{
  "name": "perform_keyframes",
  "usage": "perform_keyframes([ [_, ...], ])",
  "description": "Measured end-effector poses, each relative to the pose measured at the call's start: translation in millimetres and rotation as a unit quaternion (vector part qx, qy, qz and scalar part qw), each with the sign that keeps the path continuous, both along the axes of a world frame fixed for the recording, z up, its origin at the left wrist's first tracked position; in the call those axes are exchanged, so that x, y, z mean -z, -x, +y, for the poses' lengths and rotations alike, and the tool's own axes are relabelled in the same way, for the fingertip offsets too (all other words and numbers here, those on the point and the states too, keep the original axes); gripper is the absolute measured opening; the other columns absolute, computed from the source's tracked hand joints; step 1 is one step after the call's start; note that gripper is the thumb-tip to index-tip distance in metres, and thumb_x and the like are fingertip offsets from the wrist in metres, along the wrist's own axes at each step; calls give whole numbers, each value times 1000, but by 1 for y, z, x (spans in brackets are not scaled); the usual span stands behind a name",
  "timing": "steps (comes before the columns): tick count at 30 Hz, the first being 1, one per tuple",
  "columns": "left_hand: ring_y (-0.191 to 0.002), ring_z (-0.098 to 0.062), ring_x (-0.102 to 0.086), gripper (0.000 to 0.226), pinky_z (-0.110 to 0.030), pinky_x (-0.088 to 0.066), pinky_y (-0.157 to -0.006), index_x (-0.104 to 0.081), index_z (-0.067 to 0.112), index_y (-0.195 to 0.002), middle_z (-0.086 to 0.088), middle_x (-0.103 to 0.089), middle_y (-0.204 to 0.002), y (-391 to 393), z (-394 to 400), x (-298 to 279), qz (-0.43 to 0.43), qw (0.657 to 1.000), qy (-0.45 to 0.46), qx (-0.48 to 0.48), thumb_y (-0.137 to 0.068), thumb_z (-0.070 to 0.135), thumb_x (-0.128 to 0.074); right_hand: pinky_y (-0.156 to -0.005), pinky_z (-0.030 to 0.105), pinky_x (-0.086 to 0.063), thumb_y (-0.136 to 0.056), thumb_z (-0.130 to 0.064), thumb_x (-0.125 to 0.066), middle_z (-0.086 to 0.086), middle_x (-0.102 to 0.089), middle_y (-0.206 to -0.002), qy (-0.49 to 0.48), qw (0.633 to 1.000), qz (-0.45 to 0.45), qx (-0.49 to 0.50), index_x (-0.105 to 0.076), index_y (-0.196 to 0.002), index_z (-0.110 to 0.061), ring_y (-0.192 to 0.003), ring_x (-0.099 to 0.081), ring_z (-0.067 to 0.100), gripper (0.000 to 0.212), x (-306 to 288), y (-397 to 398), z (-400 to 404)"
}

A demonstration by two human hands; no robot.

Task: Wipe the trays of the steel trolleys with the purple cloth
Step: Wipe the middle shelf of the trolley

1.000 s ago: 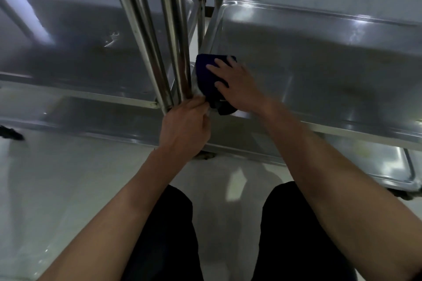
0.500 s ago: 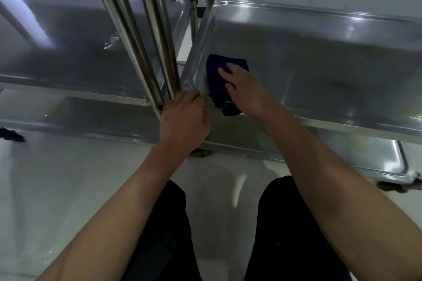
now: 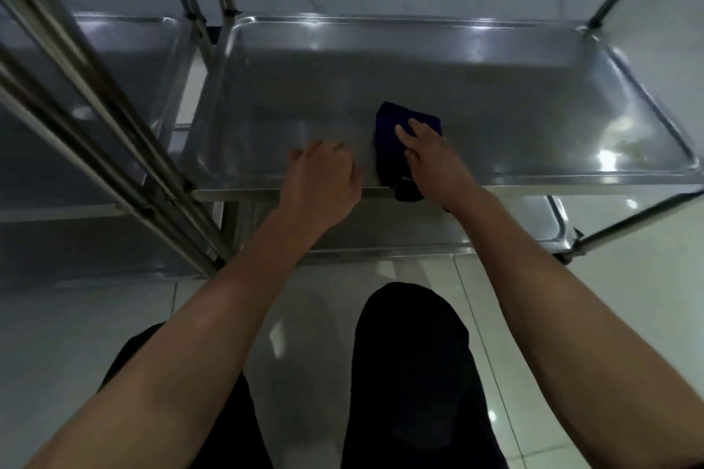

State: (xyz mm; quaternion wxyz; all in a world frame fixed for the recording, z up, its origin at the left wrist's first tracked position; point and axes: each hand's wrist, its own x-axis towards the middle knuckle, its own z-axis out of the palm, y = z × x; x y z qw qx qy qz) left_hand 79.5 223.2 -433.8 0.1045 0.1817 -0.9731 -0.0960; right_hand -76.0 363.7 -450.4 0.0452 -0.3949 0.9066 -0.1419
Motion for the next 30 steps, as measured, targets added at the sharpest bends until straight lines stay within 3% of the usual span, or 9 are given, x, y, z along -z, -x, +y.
perform_keyframes([
  [7, -106, -26, -59, 38, -45, -50, -91, -69, 18, -113, -4, -64, -119, 12, 21, 5, -47, 999, 1, 10, -102, 35, -37, -120, 45, -24, -106, -14, -36, 10, -22, -163, 4, 997, -15, 82, -35, -153, -16, -150, -20, 28, 47, -2, 36, 66],
  [12, -115, -24, -56, 39, -47, -47, -96, -68, 20, -117, -1, -61, -125, 8, 22, 9, -42, 999, 2, 18, -103, 37, -35, -122, 43, -19, -104, -13, -38, 9, -23, -163, 18, 995, -11, 102, -36, -152, -18, -151, -18, 26, 48, -3, 35, 65],
  [16, -106, -24, -58, 31, -43, -49, -91, -69, 18, -109, 0, -63, -114, -4, 5, 10, -4, 998, -37, 45, -101, 31, -42, -122, 44, -17, -105, -16, -36, 9, -22, -163, 7, 995, 5, 102, -34, -153, -18, -151, -16, 27, 48, -5, 31, 53],
  [20, -104, -27, -58, 23, -41, -48, -89, -68, 17, -106, -4, -66, -111, -29, -34, 10, 34, 999, -6, -13, -97, 27, -50, -122, 46, -15, -108, -27, -31, 9, -17, -165, -9, 998, 1, 65, -28, -156, -19, -152, -12, 27, 49, -4, 18, 13],
  [25, -106, -32, -58, 27, -51, -41, -94, -70, 16, -97, -7, -64, -109, -62, -78, 10, -15, 989, 57, -137, -94, 34, -51, -122, 48, -12, -108, -28, -29, 10, -11, -165, -20, 1000, -5, -21, -22, -157, -20, -152, -8, 29, 51, 2, -13, -72],
  [30, -105, -33, -58, 35, -44, -44, -88, -71, 16, -107, -7, -65, -112, -84, -90, 20, -31, 990, 69, -117, -98, 35, -42, -121, 51, -14, -107, -26, -30, 13, -13, -165, -13, 995, -13, -97, -23, -157, -19, -152, -9, 33, 50, 5, -46, -156],
])
